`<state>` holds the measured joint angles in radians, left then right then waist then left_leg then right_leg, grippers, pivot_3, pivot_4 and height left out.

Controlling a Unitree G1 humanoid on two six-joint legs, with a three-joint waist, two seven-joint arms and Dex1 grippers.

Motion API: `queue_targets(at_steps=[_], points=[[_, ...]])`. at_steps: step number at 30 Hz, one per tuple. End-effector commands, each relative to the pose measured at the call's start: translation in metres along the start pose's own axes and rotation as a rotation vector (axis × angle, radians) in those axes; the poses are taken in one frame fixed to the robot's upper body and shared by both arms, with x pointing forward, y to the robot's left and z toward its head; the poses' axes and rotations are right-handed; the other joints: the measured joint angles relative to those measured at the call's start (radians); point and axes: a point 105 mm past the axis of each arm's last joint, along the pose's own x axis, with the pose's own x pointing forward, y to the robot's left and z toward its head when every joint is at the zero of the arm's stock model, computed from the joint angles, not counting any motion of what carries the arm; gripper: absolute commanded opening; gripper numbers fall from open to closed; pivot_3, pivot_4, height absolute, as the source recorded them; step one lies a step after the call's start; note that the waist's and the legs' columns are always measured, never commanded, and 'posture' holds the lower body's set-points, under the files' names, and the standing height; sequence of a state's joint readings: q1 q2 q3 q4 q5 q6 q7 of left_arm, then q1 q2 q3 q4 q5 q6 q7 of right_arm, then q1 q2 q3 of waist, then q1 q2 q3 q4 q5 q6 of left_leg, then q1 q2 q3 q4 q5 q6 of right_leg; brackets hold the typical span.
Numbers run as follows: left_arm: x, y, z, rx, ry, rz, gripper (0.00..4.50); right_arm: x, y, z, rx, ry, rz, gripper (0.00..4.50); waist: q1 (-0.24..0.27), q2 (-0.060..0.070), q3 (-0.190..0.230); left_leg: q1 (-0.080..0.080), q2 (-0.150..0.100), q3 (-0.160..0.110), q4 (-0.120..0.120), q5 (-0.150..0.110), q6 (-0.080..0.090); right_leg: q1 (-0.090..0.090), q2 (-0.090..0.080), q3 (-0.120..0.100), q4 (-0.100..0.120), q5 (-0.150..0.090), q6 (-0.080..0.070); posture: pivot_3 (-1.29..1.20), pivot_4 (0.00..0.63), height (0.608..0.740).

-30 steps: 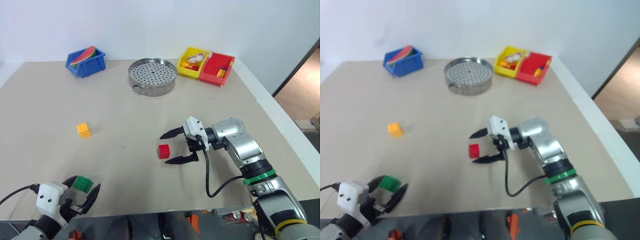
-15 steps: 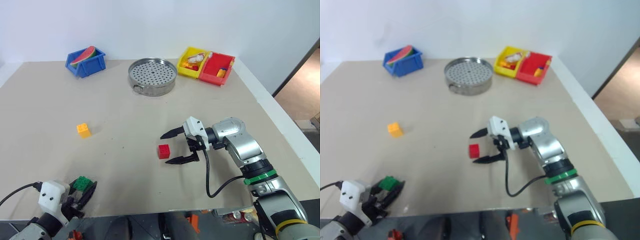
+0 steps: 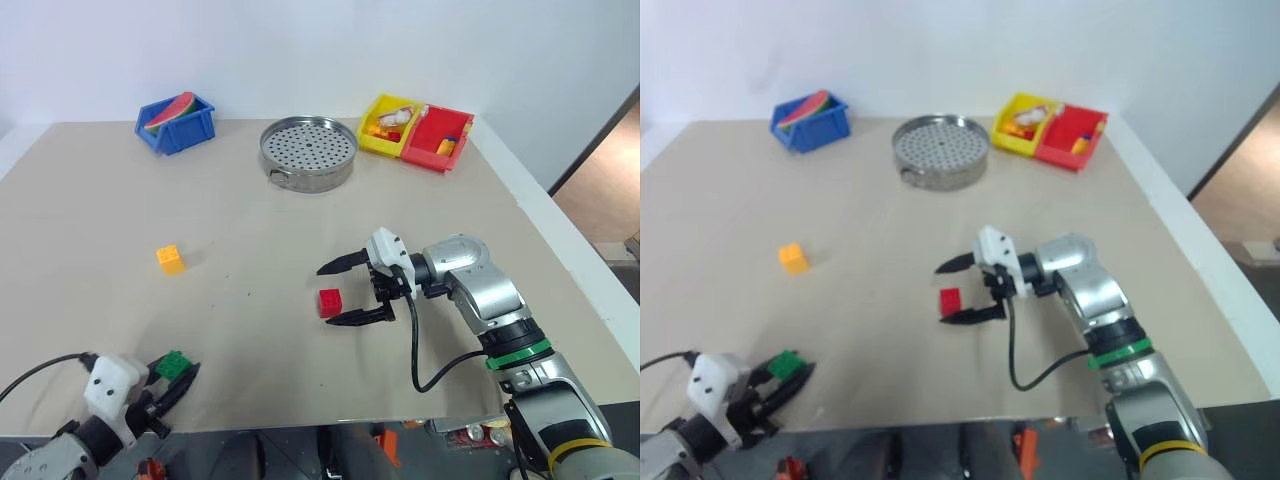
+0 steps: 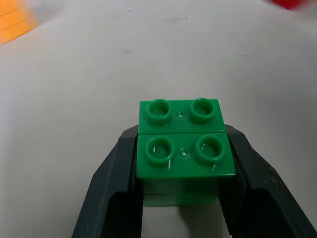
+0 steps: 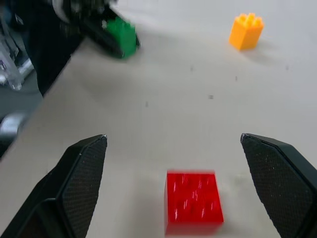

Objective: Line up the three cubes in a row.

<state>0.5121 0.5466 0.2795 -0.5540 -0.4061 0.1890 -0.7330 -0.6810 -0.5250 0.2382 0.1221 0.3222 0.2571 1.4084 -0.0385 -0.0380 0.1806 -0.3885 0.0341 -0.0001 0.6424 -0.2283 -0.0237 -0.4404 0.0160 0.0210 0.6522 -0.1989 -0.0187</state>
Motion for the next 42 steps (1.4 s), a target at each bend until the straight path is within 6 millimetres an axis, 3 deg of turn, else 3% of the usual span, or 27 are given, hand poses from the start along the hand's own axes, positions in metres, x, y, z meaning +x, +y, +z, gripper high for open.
queue_targets(at_steps=[1,6,13,21,34,42], points=[[0.017,0.003,0.027,0.091,-0.054,-0.162,1.36,-0.010,-0.006,0.026,0.003,-0.091,-0.061,4.50,0.003,0.000,0.000,0.000,0.000,0.000,0.000,0.000,0.000,0.001,0.000,-0.001,0.000,0.000,0.000,0.00,0.150,0.740],[0.047,0.008,0.048,0.175,-0.044,-0.393,1.36,-0.017,-0.004,0.032,0.028,-0.115,-0.111,4.50,0.002,0.000,0.000,0.000,0.000,0.001,-0.001,0.000,0.000,0.000,0.000,0.001,0.000,0.002,0.003,0.00,0.150,0.740],[0.087,0.003,0.057,0.173,-0.036,-0.628,1.36,-0.025,-0.003,0.028,0.017,-0.088,-0.203,4.50,-0.002,0.000,0.000,-0.001,0.001,0.002,-0.002,-0.001,0.000,-0.001,0.001,0.002,-0.001,0.002,0.005,0.00,0.150,0.740],[0.117,0.005,0.065,0.217,-0.039,-0.716,1.36,-0.029,-0.001,0.025,0.008,-0.065,-0.245,4.50,-0.005,0.000,0.000,-0.001,0.000,0.001,-0.001,0.000,0.000,0.000,0.001,0.002,-0.001,0.003,0.007,0.00,0.150,0.740],[0.130,-0.016,0.057,0.267,-0.050,-0.799,1.36,-0.030,0.003,0.024,0.002,-0.054,-0.263,4.50,-0.004,0.000,0.000,-0.002,-0.001,0.001,0.000,0.000,0.000,0.000,0.000,0.002,-0.001,0.004,0.007,0.00,0.150,0.740],[0.138,-0.016,0.054,0.289,-0.028,-0.786,1.36,-0.030,0.006,0.021,0.003,-0.050,-0.256,4.50,-0.004,0.000,0.000,-0.002,-0.001,0.001,0.000,0.000,0.000,0.000,0.000,0.003,-0.001,0.004,0.008,0.00,0.150,0.740]])
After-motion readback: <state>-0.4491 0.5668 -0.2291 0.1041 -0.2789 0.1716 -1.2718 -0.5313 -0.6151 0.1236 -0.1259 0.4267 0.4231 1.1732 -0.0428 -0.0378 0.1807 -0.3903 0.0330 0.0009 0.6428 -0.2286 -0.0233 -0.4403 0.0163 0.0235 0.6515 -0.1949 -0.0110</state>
